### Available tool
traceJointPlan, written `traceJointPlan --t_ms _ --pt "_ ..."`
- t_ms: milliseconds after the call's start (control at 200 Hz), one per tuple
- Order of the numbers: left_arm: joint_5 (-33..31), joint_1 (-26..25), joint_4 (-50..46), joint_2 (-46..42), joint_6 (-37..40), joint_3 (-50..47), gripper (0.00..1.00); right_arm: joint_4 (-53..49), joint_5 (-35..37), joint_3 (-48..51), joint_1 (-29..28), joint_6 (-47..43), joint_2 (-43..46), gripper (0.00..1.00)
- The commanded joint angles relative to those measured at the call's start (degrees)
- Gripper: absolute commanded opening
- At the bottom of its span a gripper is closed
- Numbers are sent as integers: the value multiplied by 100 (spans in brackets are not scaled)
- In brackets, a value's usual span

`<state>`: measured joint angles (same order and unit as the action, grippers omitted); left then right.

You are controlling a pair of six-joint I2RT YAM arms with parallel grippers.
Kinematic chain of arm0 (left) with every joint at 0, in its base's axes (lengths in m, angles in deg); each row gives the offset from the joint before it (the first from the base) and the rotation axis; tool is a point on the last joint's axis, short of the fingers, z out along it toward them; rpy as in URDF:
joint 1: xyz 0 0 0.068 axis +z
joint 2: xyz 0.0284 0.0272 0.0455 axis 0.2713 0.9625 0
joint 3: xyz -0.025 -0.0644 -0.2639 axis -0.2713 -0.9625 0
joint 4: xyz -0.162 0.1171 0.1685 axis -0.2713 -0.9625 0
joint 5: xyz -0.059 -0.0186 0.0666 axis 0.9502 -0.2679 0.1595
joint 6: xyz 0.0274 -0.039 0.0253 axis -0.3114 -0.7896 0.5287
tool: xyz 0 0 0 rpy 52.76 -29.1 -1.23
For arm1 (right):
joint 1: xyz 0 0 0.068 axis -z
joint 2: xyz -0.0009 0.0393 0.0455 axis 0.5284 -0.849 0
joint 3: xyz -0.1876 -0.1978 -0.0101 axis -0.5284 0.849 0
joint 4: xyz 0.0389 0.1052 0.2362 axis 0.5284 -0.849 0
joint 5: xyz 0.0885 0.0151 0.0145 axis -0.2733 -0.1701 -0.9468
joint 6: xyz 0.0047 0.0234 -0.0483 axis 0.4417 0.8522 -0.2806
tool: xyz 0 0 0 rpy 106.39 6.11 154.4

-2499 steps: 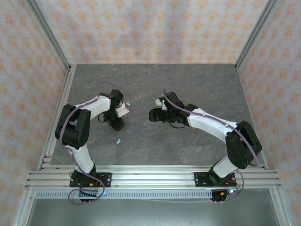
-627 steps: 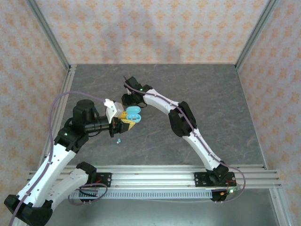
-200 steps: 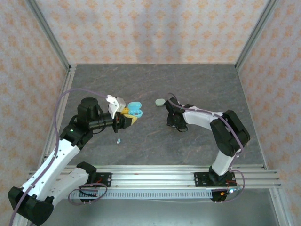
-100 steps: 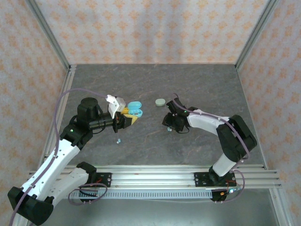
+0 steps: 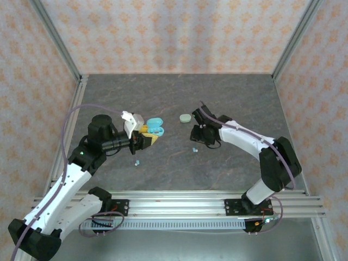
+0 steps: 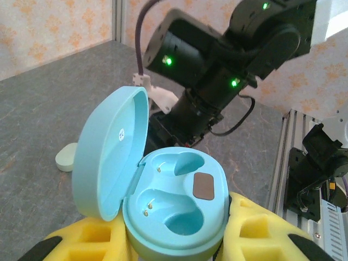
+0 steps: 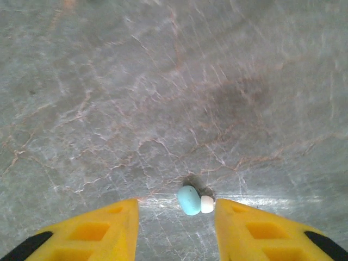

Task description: Insert the wireless bluetooth earbuds into the charging case

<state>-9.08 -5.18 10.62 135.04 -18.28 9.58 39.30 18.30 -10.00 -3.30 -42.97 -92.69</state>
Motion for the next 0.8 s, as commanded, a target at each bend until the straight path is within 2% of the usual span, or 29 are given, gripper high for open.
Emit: traceJointPlan --t_ms 0,270,796 --pt "-120 54 196 -119 -31 -38 0 -1036 637 -555 -242 -719 -295 38" --pt "-160 54 158 -153 -6 -52 0 -1778 646 -1404 -675 -1557 -1244 36" --pt "-230 54 24 -183 93 -20 0 -1908 649 -1694 -699 -2196 -1953 35"
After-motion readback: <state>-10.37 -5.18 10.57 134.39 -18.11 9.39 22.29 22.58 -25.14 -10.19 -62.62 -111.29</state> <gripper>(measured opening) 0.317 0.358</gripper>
